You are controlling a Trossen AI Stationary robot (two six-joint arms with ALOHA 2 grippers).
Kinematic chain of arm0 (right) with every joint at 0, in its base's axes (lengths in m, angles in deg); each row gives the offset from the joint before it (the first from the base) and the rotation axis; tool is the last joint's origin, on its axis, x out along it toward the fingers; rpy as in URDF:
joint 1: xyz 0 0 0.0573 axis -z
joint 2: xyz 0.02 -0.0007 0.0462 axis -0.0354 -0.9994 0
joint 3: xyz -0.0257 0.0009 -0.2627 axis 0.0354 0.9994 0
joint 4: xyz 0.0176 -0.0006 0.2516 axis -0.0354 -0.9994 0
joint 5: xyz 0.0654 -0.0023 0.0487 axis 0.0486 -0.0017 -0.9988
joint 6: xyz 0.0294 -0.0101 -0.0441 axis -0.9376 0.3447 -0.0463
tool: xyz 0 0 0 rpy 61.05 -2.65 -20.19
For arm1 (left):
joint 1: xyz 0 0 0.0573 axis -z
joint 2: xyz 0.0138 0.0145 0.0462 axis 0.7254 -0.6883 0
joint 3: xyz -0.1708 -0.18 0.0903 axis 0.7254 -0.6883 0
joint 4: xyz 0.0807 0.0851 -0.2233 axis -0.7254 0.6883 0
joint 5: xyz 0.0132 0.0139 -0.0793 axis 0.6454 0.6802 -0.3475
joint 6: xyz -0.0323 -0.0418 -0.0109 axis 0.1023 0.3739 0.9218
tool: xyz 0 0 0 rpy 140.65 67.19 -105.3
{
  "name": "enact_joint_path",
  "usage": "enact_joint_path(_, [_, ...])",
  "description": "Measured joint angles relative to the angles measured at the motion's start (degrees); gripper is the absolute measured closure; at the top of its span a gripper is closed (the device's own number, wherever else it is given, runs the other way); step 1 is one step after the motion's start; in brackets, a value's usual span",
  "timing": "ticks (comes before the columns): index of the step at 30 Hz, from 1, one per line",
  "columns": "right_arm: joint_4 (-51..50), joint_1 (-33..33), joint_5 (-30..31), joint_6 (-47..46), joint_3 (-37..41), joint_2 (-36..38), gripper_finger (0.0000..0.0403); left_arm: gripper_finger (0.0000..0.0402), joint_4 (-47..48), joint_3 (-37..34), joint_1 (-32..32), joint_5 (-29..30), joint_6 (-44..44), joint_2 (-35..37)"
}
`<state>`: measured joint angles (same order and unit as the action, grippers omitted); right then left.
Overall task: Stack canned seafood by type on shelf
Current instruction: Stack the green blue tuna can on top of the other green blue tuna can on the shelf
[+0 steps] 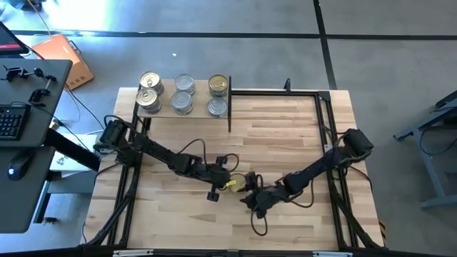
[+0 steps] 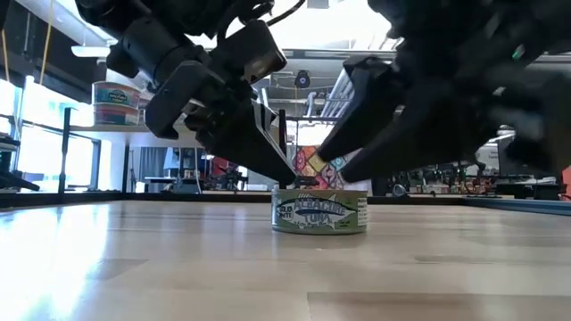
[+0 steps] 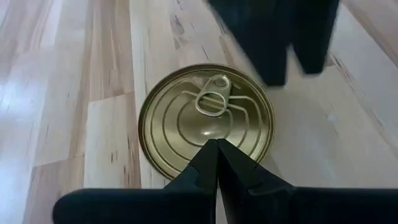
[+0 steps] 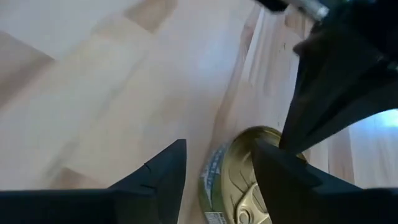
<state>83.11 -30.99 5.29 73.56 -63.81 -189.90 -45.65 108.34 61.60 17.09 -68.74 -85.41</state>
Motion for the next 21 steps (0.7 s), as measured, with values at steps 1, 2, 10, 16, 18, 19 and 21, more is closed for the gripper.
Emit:
enact_joint_path(1, [-0.51, 0.36, 0.12, 0.84, -0.43, -0.57, 0.0228, 0.0401, -0.02, 0.0, 0.11, 0.01, -0.02, 0.04])
enact_joint_path(2, [-1.02, 0.75, 0.18, 1.54, -0.9, -1.19, 0.0231, 0.0401, 0.11, 0.0, 0.24, 0.01, -0.03, 0.19])
enact_joint_path(10, [-3.5, 2.6, 0.49, -0.4, -1.11, -2.19, 0.0316, 0.0401, -0.18, 0.0, 1.29, 0.16, -2.9, 0.33])
enact_joint_path(16, [-4.99, 2.73, -1.83, -3.05, -1.13, -2.06, 0.0395, 0.0401, -1.02, 0.0, 4.47, 5.3, -8.49, 0.33])
enact_joint_path(18, [-4.87, 2.71, -1.5, -4.5, -1.13, -2.06, 0.039, 0.0401, -1.01, 0.0, 5.55, 7.15, -10.94, 0.33])
enact_joint_path(19, [-4.66, 2.71, -1.34, -5.41, -1.13, -2.06, 0.0388, 0.0401, -1.04, 0.0, 6.02, 7.6, -12.1, 0.33])
enact_joint_path(21, [-3.76, 2.71, -1.14, -6.79, -1.11, -2.06, 0.0389, 0.0401, -1.68, 0.0, 6.62, 7.7, -15.07, 0.33])
